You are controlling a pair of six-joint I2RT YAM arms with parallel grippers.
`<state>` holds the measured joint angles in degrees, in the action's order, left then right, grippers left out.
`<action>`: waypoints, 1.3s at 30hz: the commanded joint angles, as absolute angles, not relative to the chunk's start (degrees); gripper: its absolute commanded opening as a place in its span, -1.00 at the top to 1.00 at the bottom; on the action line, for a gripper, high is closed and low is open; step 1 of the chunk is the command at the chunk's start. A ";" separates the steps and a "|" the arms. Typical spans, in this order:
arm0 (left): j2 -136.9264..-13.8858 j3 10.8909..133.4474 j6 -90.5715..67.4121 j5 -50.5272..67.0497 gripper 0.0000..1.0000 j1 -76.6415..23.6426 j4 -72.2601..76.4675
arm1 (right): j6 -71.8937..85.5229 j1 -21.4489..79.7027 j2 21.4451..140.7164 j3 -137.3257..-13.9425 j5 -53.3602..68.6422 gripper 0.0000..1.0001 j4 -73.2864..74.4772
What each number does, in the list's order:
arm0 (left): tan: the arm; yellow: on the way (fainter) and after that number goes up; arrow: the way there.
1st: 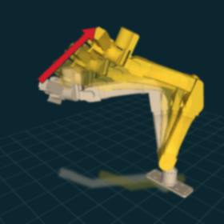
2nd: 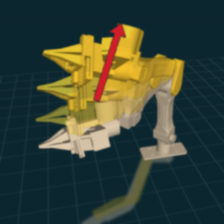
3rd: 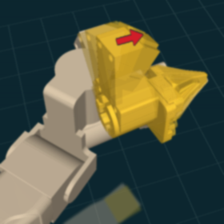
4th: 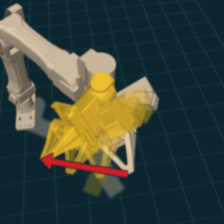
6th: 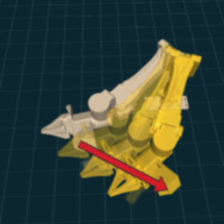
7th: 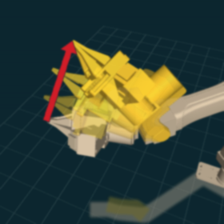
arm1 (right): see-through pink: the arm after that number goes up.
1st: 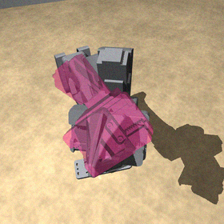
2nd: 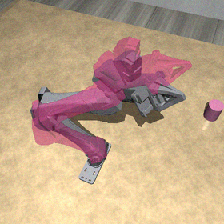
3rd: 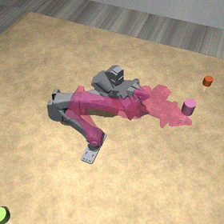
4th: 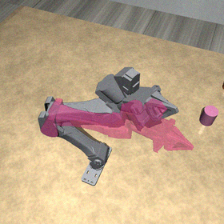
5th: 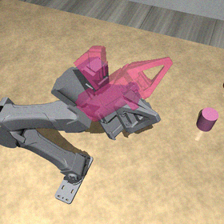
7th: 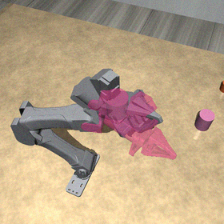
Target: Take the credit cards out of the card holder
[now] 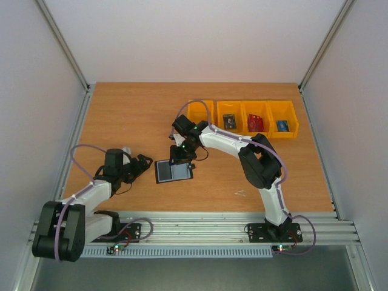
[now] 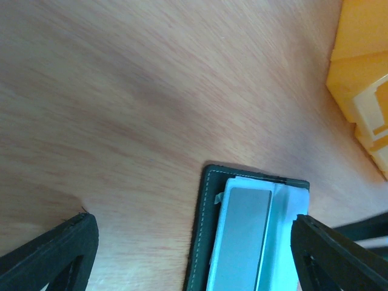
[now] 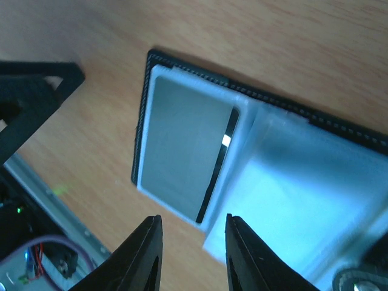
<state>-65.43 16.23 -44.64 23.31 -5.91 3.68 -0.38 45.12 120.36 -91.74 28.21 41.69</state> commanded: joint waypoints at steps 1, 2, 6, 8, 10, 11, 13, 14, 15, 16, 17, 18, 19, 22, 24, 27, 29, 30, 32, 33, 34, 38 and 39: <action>-68.45 14.15 -47.14 24.21 -0.75 -7.74 5.28 | 3.38 45.62 124.06 -91.84 28.44 0.39 39.12; -68.82 14.15 -47.31 24.37 -0.75 -8.20 5.88 | 3.34 45.62 124.57 -91.52 28.84 0.39 38.84; -70.15 14.03 -47.62 25.02 -0.79 -10.25 9.31 | 4.64 45.53 125.47 -88.43 32.26 0.39 33.44; -70.75 13.64 -47.56 24.68 -0.87 -11.36 11.23 | 5.80 45.36 125.60 -86.70 34.93 0.39 29.55; -71.21 13.69 -47.55 24.62 -0.88 -12.25 12.29 | 6.32 45.15 125.97 -86.11 36.12 0.39 28.06; -71.52 13.71 -47.55 24.86 -0.86 -12.44 13.09 | 6.34 44.99 126.12 -85.94 36.53 0.39 27.65; -71.73 13.63 -47.31 25.38 -0.85 -12.64 14.43 | 6.71 44.41 126.22 -85.26 37.68 0.40 26.12; -71.68 13.62 -47.23 25.89 -0.84 -12.73 15.20 | 7.33 44.08 126.07 -84.36 38.39 0.42 24.82; -71.53 13.69 -46.96 26.51 -0.83 -12.81 16.04 | 8.22 43.72 125.80 -83.36 39.24 0.44 22.94; -71.38 13.71 -46.74 27.52 -0.79 -13.02 17.16 | 9.11 43.40 125.58 -82.49 40.97 0.45 20.69; -71.15 13.71 -46.40 28.16 -0.75 -13.27 18.17 | 9.96 43.12 125.41 -81.89 42.13 0.45 18.51; -70.99 13.71 -46.09 28.61 -0.71 -13.46 19.29 | 10.40 42.93 125.36 -81.80 42.86 0.46 17.40; -70.94 13.79 -45.91 28.91 -0.65 -13.75 19.83 | 10.33 42.75 125.29 -82.01 43.26 0.46 17.29; -71.04 13.88 -45.58 28.82 -0.37 -14.06 20.35 | 9.97 42.19 124.84 -81.93 43.80 0.47 16.97; -71.37 13.96 -45.45 28.14 -0.15 -14.48 20.54 | 10.97 41.84 124.40 -81.43 44.43 0.50 15.45; -71.91 14.14 -45.51 26.12 -0.06 -15.21 20.06 | 11.88 41.77 123.69 -81.87 43.27 0.53 15.95; -71.98 14.23 -45.82 23.87 -0.09 -15.23 18.06 | 10.67 41.73 121.35 -82.61 39.33 0.55 19.73; -71.86 14.30 -46.02 22.81 -0.09 -15.18 16.79 | 9.60 41.71 119.47 -82.88 36.56 0.55 22.19; -71.80 14.33 -46.51 21.20 -0.11 -15.15 15.18 | 6.85 41.70 115.76 -83.67 28.66 0.51 27.95; -71.92 14.39 -46.61 20.70 -0.12 -15.17 14.86 | 5.35 41.72 114.51 -84.42 26.61 0.50 31.70; -72.08 14.42 -46.66 20.35 -0.12 -15.11 14.70 | 4.01 41.70 113.50 -84.94 22.52 0.49 35.11; -73.06 14.33 -46.91 19.37 -0.13 -15.11 14.68 | 1.00 41.99 111.58 -83.63 13.40 0.43 44.06; -73.25 14.33 -47.05 19.26 -0.13 -15.05 14.60 | 0.97 42.07 111.65 -82.94 12.01 0.40 44.53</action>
<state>-71.68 14.22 -46.50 22.41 -14.87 15.16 5.06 42.04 113.23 -83.31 23.99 34.22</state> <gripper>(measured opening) 0.566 0.280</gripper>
